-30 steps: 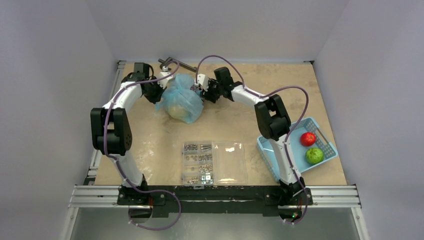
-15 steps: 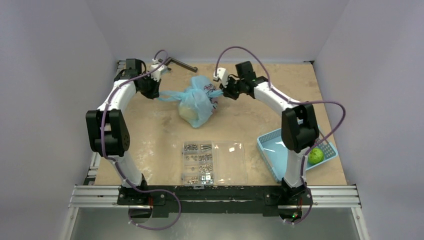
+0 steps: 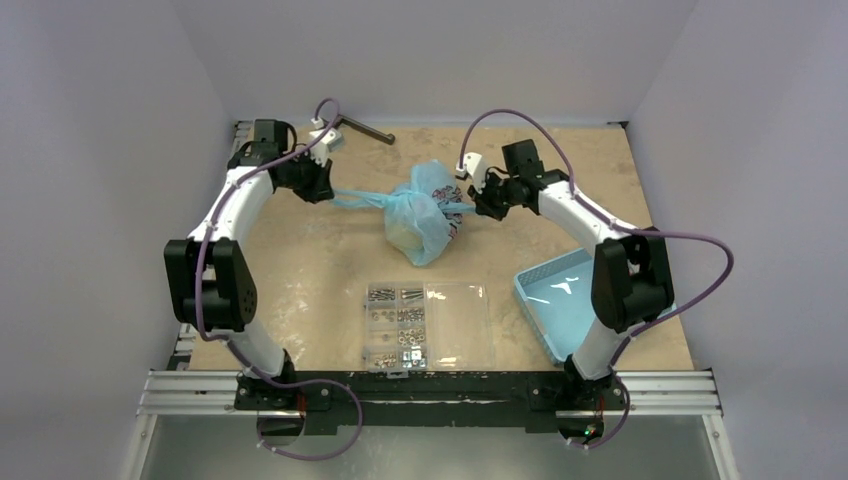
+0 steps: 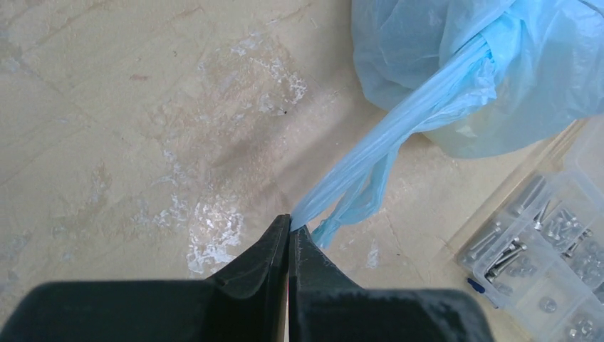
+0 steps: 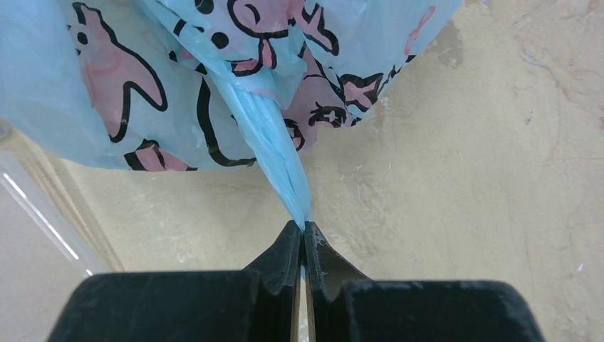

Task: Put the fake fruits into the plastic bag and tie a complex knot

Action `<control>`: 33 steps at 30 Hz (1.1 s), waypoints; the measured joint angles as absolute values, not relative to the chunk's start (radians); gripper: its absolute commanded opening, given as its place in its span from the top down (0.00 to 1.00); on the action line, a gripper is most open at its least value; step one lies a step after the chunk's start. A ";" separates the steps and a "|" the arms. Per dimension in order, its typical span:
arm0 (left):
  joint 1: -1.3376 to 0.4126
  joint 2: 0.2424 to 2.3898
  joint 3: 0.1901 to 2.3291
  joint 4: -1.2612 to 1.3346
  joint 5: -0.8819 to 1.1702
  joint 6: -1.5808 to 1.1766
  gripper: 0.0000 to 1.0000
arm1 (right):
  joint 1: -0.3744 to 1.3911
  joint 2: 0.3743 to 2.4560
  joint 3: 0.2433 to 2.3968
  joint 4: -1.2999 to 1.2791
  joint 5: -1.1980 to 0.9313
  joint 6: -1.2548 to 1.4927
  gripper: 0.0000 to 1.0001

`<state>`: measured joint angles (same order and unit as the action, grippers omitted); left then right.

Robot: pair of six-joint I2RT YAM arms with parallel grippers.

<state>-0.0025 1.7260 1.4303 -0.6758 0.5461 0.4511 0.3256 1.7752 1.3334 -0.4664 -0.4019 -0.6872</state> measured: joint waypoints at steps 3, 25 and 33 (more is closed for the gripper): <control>-0.001 1.693 1.411 -0.674 0.542 0.448 1.00 | 0.321 1.716 1.282 -0.455 -0.407 -0.706 1.00; -0.091 1.673 1.438 -0.690 0.544 0.320 1.00 | 0.323 1.744 1.615 -0.554 -0.743 -0.508 1.00; -0.090 1.676 1.486 -0.700 0.543 0.315 1.00 | 0.326 1.750 1.585 -0.599 -0.739 -0.538 1.00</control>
<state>-0.0902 1.6764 1.4864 -0.7002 0.5426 0.3149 0.3256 1.7500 1.5848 -0.5987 -0.7395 -0.5381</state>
